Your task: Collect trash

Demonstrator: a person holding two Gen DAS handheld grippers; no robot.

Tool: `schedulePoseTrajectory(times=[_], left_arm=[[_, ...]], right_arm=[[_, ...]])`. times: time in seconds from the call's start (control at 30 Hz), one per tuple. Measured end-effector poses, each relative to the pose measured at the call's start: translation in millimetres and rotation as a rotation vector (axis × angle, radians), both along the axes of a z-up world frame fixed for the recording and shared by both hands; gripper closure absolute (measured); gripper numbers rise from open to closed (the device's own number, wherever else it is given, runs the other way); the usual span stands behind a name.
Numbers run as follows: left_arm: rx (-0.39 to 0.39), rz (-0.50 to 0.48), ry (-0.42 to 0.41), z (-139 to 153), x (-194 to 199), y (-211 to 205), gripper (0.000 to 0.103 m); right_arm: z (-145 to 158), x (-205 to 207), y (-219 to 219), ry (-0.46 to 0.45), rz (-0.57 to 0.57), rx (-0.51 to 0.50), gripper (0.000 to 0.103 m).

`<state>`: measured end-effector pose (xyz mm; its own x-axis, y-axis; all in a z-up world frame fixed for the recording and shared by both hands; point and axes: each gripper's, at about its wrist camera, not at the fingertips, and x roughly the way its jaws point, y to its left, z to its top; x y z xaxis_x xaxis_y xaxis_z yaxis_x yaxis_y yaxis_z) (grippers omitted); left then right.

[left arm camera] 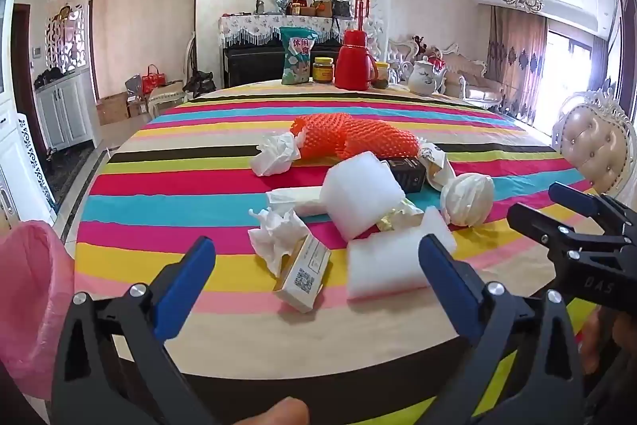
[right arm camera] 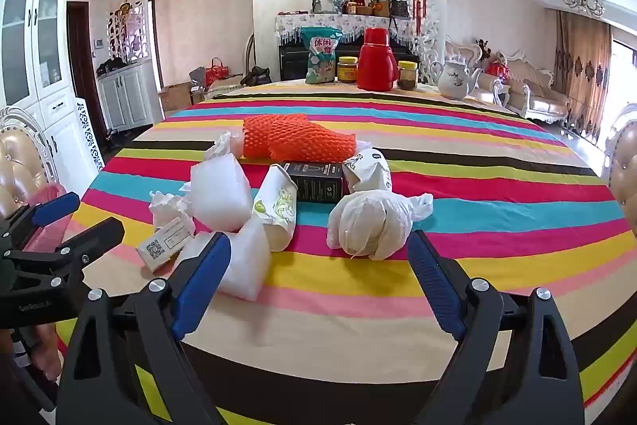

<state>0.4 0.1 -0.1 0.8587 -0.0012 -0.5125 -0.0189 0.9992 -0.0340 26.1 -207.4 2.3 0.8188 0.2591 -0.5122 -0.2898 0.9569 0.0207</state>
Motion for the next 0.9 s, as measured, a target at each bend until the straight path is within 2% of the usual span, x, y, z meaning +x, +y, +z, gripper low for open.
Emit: schedulePoseTrajectory(times=[0.6,0.9], left_arm=[[-0.003,0.0,-0.002,-3.2,2.6,-2.4,0.004],[-0.009,-0.001,-0.001,-3.2,3.2,-4.0,0.004]], right_arm=[[2.3,3.1,-8.6,0.01,0.001,0.002,0.019],[-5.6,0.6,0.5,0.015,0.003,0.004,0.019]])
